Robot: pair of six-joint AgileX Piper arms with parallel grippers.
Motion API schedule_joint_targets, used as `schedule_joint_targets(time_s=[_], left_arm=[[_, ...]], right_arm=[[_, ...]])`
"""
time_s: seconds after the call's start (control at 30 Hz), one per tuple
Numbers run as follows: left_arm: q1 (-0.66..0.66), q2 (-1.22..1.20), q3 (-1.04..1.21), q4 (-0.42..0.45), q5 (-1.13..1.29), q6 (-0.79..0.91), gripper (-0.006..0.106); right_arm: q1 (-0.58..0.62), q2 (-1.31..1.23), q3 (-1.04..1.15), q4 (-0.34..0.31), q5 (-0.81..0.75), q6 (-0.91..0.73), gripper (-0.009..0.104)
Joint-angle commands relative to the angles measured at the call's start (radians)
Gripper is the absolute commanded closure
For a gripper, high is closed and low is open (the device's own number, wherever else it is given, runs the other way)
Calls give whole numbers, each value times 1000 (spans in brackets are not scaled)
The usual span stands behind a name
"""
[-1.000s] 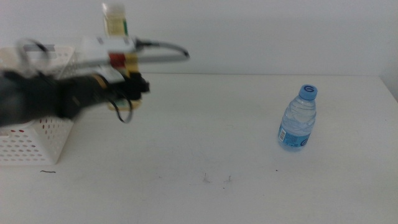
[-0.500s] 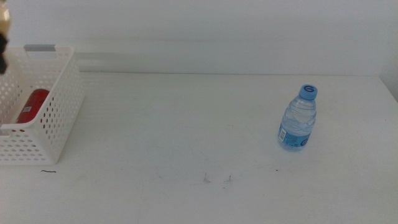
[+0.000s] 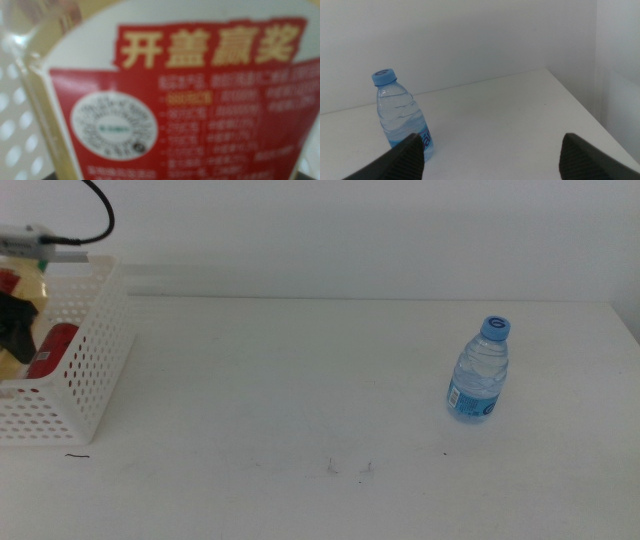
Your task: Use arms to grab the bottles and put them into the dustbin to the left of the table.
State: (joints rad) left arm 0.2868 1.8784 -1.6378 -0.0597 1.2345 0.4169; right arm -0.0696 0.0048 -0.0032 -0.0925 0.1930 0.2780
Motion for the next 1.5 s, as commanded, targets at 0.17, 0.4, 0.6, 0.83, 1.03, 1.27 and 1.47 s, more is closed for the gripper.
schedule_joint_targets(time_s=[0.17, 0.4, 0.6, 0.83, 1.03, 1.27, 1.47], left_arm=[[1, 53, -19, -53, -51, 55, 96], [1, 97, -17, -91, -74, 84, 49], [-30, 57, -17, -44, -104, 18, 7], [-113, -150, -13, -11, -128, -78, 7], [-185, -381, 65, -137, -189, -58, 7], [-286, -628, 170, -248, -196, 33, 7], [-447, -859, 337, -172, -250, -167, 7]], right_arm=[[-5, -5, 3, -9, -10, -6, 5], [-5, -5, 3, -9, -10, -6, 5], [-5, -5, 3, -9, -10, -6, 5], [-5, -5, 3, -9, -10, -6, 5], [-5, -5, 3, -9, -10, -6, 5], [-5, -5, 3, -9, -10, -6, 5], [-5, -5, 3, -9, -10, -6, 5]])
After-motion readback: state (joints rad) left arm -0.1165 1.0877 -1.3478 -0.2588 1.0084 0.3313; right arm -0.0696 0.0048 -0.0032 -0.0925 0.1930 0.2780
